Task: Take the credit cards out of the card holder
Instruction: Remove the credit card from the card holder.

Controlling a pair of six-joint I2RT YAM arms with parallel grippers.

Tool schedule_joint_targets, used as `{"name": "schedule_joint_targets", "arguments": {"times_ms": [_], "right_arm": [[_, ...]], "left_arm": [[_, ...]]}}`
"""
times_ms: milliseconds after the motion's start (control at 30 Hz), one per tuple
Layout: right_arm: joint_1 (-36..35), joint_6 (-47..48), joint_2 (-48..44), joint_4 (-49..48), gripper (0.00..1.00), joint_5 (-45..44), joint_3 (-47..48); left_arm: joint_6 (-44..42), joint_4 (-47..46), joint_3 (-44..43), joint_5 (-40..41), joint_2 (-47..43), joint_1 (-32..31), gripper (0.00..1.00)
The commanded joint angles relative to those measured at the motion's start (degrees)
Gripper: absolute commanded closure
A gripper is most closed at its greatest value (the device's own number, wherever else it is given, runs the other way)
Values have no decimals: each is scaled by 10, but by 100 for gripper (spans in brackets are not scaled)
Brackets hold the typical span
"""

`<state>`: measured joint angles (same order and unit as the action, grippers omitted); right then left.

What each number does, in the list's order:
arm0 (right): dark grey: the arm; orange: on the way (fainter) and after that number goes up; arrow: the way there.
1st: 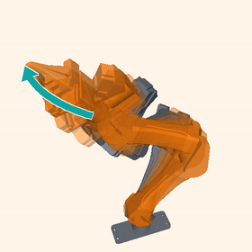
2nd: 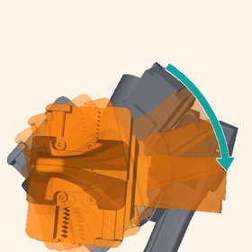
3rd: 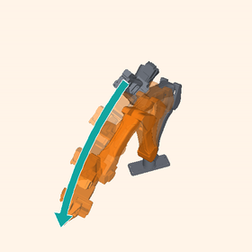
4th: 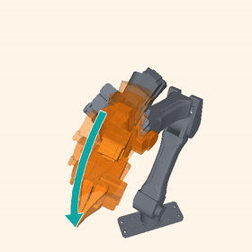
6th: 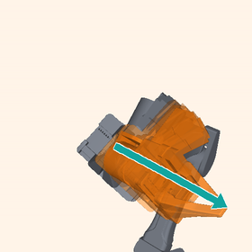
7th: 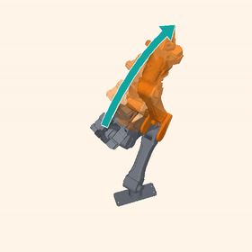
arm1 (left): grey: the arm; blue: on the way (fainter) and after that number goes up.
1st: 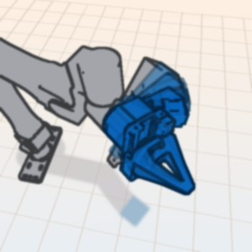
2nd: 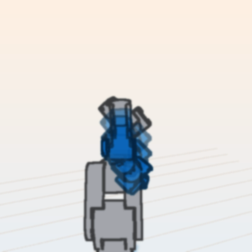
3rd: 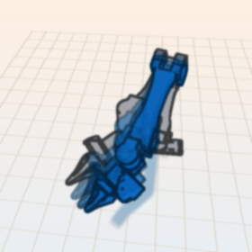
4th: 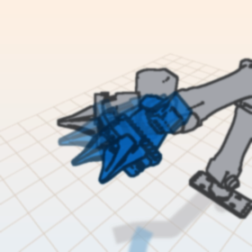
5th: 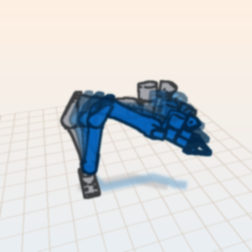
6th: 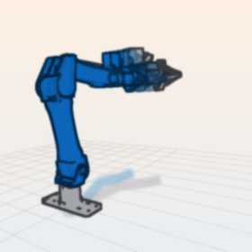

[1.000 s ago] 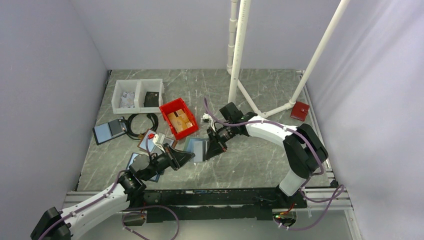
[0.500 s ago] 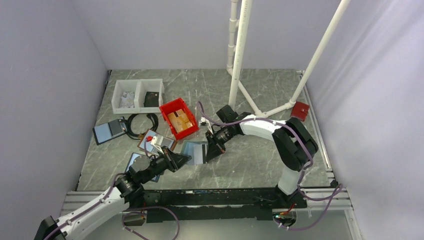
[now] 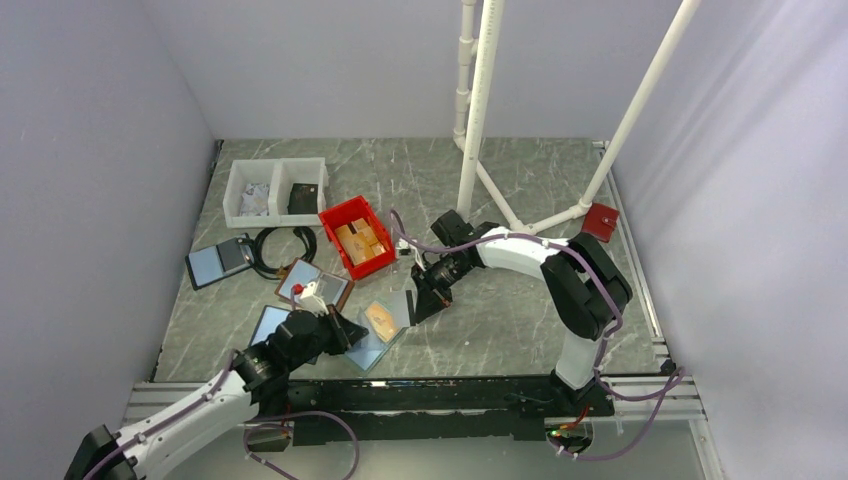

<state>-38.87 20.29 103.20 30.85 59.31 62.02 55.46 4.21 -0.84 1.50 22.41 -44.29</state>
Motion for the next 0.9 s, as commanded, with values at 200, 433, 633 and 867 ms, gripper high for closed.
{"name": "schedule_joint_targets", "arguments": {"times_ms": [200,433,633,867], "right_arm": [[-29,82,-26,52,100,-59,40],[-38,127,-77,79,100,-80,44],[-38,140,-137,77,100,-98,36],[-37,148,-182,77,100,-117,29]], "left_arm": [[68,63,-38,14,127,3,100],[15,-95,-69,-54,218,3,100],[-30,-197,-143,-111,361,4,100],[-54,-289,-213,-196,501,4,100]]}}
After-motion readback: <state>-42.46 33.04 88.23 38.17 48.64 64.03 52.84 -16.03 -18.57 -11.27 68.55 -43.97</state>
